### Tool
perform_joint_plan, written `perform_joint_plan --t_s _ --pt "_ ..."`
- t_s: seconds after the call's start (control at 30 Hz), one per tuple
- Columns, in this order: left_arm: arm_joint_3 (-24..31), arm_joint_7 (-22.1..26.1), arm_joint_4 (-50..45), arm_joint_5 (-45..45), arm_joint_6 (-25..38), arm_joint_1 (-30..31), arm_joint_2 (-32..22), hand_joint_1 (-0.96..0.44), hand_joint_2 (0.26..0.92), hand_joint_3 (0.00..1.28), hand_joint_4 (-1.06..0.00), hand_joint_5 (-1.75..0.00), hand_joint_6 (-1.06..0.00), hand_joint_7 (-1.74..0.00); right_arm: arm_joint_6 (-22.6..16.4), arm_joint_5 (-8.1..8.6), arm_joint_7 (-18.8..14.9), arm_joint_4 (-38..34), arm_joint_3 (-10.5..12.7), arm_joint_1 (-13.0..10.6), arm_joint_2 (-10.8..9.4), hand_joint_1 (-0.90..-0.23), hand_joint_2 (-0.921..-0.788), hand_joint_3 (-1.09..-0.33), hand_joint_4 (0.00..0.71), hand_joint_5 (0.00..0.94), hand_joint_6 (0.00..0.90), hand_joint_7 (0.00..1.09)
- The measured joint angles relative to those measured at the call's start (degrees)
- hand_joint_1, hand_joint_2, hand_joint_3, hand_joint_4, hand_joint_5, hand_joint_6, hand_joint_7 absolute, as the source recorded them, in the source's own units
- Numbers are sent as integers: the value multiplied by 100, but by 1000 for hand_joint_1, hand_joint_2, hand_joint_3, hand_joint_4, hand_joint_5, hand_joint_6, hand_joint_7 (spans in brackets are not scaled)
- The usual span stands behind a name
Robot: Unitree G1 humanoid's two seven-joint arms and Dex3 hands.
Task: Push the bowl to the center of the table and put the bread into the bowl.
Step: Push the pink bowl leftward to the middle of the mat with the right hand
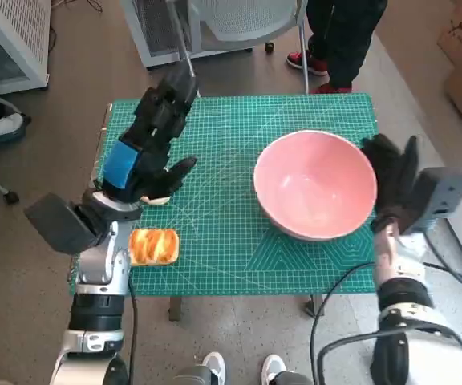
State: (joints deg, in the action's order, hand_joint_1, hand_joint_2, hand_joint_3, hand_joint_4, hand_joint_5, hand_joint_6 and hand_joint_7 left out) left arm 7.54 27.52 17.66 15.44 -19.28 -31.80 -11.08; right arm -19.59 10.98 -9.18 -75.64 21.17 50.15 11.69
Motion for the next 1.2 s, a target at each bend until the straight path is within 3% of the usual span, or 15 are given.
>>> perform_joint_plan --t_s 0.47,0.77,1.0,1.2 --pt "30 -45 -200 33 72 141 -52 -532 834 411 1 1 1 -235 155 12 -54 15 93 341 -531 -398 -921 -606 238 1 369 2" --pt "81 -90 -345 44 163 183 -115 -536 830 407 1 1 1 -246 159 -95 -32 44 -66 611 -791 -363 -921 -661 216 0 340 0" --pt "111 -129 -366 46 186 217 -165 -533 830 398 1 1 1 -268 159 -224 11 45 -187 722 -949 -359 -921 -673 220 5 332 3" --pt "114 -179 -367 46 210 289 -169 -530 830 392 1 1 1 -279 161 -237 10 45 -232 734 -981 -374 -921 -665 228 7 335 5"
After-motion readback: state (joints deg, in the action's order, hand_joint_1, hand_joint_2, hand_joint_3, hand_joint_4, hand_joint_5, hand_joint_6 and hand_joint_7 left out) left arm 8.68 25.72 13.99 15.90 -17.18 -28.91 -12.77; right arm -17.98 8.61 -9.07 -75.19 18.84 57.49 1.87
